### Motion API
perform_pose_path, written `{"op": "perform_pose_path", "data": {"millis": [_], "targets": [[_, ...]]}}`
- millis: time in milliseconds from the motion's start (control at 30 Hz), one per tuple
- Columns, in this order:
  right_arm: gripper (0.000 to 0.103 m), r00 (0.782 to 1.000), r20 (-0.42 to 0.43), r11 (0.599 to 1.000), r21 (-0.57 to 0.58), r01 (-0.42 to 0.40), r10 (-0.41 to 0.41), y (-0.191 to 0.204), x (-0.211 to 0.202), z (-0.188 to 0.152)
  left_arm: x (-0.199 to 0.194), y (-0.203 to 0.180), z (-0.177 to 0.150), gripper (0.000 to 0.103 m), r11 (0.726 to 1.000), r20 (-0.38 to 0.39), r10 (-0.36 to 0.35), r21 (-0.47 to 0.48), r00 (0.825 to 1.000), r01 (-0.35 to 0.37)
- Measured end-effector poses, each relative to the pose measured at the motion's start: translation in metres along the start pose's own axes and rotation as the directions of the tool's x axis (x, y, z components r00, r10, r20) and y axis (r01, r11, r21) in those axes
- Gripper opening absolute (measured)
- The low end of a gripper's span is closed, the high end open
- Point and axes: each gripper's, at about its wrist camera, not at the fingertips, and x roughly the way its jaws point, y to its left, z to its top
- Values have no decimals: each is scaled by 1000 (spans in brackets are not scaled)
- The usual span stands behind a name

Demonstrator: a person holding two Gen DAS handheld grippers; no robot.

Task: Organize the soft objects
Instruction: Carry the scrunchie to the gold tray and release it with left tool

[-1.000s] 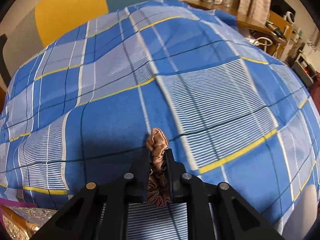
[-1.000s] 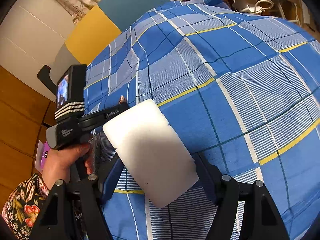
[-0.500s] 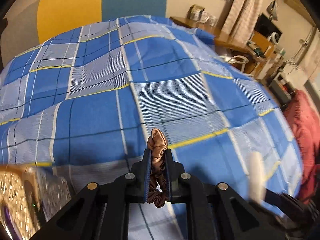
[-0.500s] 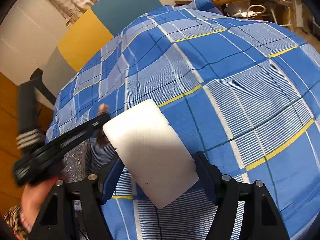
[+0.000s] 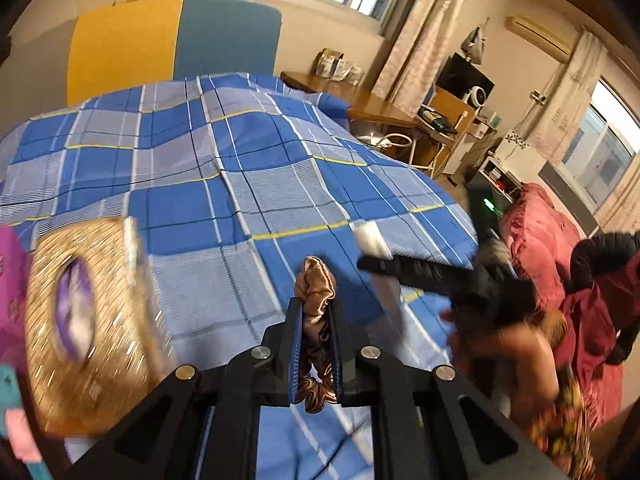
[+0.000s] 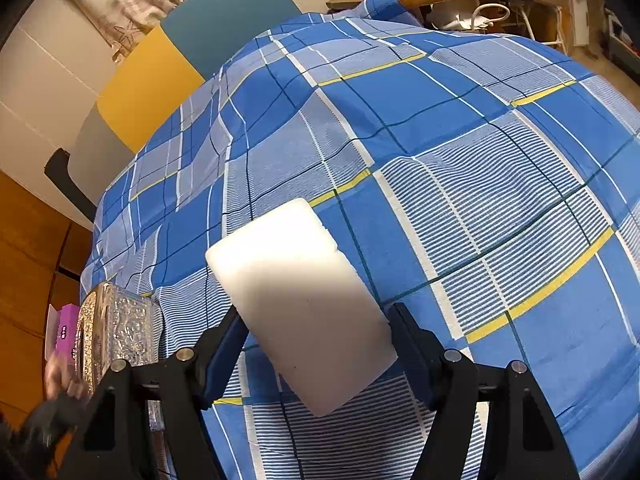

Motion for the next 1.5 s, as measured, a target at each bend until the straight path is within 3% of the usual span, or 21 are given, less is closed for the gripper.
{"op": "perform_pose_path", "data": {"millis": [100,267,500,633,800,933,1000,1067,1267,1500], "targets": [[71,1000,1,1000,8,9,-9,-4,1,0,-32,4,-24,11,1000,48,6,-4,999,-6],[71,1000,-6,1000,21,10,-10,-7,3,-1,-85,28,-73,11,996,96,38,-88,995,-29],[71,999,-14,999,5,35,-35,-6,6,-3,-143,83,-132,11,975,89,185,-144,979,-171],[72,999,-12,999,0,39,-39,-6,6,-3,-156,123,-156,11,940,41,275,-220,961,-260],[71,999,-12,999,9,32,-32,-7,6,-3,-142,169,-170,11,882,-45,343,-327,938,-338],[71,1000,-9,1000,10,28,-28,-7,5,-3,-124,188,-179,11,840,-127,407,-337,904,-426],[71,1000,-9,999,16,28,-28,-8,5,-3,-119,196,-185,17,829,-164,414,-338,896,-445],[71,1000,-8,999,20,29,-29,-9,5,-3,-116,202,-187,28,803,-191,444,-348,875,-483],[71,1000,-3,999,21,30,-30,-10,5,-2,-132,200,-189,33,819,-125,436,-356,891,-451],[71,1000,14,1000,16,23,-23,-8,4,-2,-153,195,-178,34,824,-2,469,-359,883,-438]]}}
